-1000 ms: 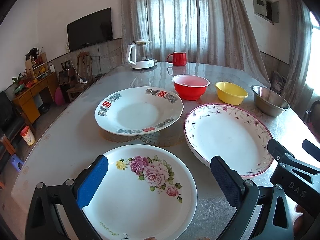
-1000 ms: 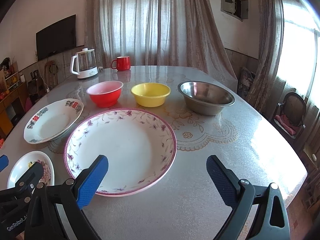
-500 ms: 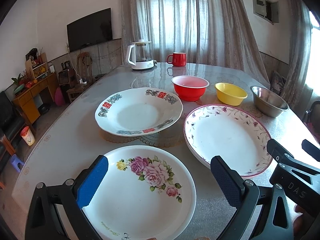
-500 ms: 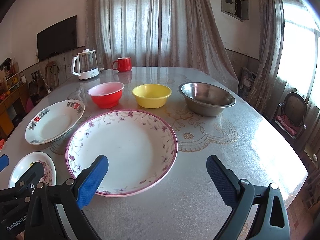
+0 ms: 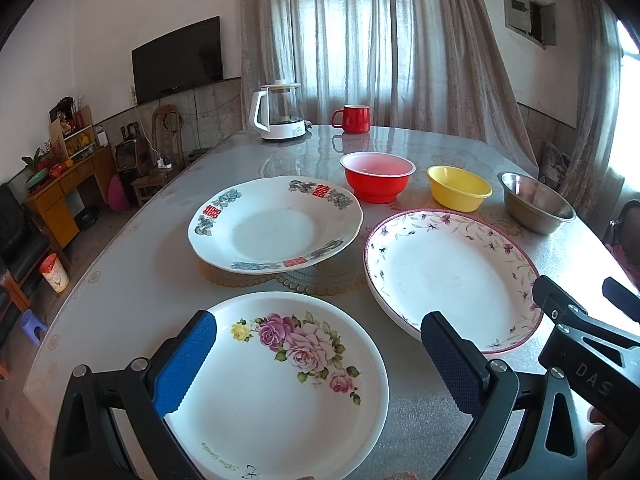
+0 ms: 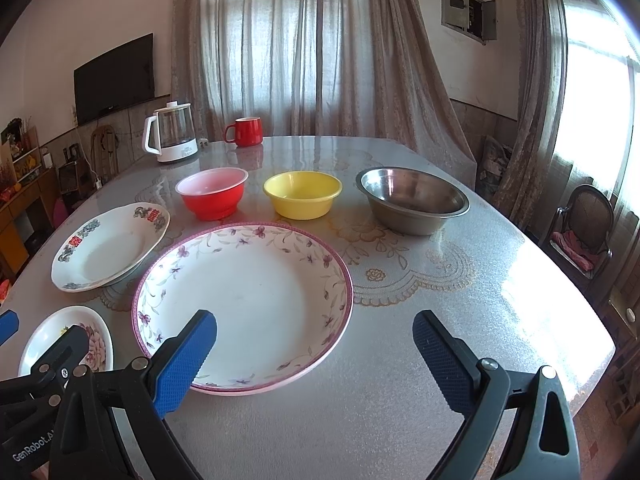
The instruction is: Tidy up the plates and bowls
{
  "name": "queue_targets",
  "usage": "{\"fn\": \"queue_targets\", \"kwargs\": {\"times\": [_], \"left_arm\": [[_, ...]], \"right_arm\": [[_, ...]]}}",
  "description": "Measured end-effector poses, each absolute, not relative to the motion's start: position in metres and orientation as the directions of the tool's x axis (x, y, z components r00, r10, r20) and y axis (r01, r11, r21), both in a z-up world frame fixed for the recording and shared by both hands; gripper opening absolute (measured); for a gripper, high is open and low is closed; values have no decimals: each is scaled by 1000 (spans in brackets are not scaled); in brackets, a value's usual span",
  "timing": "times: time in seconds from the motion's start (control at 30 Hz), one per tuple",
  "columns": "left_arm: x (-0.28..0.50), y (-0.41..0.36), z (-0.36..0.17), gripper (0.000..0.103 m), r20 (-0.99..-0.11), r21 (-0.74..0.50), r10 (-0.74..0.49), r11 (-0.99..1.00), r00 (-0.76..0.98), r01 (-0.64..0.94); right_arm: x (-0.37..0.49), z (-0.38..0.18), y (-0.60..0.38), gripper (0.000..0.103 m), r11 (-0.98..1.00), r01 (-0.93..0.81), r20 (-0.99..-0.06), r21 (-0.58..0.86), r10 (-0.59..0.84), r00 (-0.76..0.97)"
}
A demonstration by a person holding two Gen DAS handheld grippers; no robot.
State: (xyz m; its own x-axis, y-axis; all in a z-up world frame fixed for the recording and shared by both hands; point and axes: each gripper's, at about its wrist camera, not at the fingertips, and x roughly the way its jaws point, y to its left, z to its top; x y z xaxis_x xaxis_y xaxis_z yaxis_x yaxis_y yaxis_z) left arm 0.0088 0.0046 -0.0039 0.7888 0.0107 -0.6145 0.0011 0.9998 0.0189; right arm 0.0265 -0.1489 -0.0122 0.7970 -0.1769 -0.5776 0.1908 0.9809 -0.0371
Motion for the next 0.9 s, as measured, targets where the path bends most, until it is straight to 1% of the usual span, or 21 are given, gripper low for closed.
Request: {"fn": "queue_targets", "kwargs": {"times": [0.63,0.7,0.9], "left_arm": [[9,2,-5,103,-623,10,-7,1000,782,18],[11,3,-7,103,-628,0,-26,999,778,33],[17,4,-8,103,-655,-74,-132,991,744,110]], "right_arm": [[26,-16,-150,100,982,184,-588,-33,-168,792],[26,-16,-151,100,984,177,-591,-24,-157,791],[30,-19,-162,100,988,154,-612,28,-105,784]]}}
